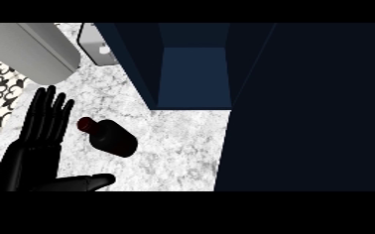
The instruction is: Pick up the wine, place it into the cabinet and close the cabinet
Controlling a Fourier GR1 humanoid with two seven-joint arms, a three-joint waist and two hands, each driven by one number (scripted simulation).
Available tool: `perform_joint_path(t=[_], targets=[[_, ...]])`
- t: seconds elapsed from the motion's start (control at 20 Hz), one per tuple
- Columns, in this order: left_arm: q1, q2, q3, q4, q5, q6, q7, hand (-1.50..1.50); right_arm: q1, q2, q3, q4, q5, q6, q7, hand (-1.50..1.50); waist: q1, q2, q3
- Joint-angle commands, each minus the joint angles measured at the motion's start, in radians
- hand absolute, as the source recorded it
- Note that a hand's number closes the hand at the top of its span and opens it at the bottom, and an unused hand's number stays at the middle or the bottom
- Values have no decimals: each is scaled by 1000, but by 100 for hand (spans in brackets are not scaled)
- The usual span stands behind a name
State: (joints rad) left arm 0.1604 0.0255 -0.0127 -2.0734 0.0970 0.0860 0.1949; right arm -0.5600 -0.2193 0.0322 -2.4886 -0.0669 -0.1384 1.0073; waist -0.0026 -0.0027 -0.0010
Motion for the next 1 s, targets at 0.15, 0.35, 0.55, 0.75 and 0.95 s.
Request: perform_joint_path(t=[0.15, 0.35, 0.55, 0.75, 0.95], targets=[[37, 18, 77, 197, 46, -76, -187, -150, 18, -8, 0, -138, -52, -6, 85, -150, -3, 0, 0], [105, -25, -47, 212, -18, -24, -258, -150, 72, 2, -27, -149, -78, 3, 43, -150, -1, 0, 1], [84, -25, -24, 322, -15, -43, -355, -150, 6, -27, -63, -132, -105, -6, 101, -150, -2, 0, 1], [56, -11, 35, 405, 37, -115, -362, -150, 12, -20, -43, -88, -81, 5, 44, -150, 0, 1, 1], [3, 0, 84, 564, 13, -110, -462, -150, -89, -22, -9, -111, -53, -57, 157, -150, -7, -1, -1]])
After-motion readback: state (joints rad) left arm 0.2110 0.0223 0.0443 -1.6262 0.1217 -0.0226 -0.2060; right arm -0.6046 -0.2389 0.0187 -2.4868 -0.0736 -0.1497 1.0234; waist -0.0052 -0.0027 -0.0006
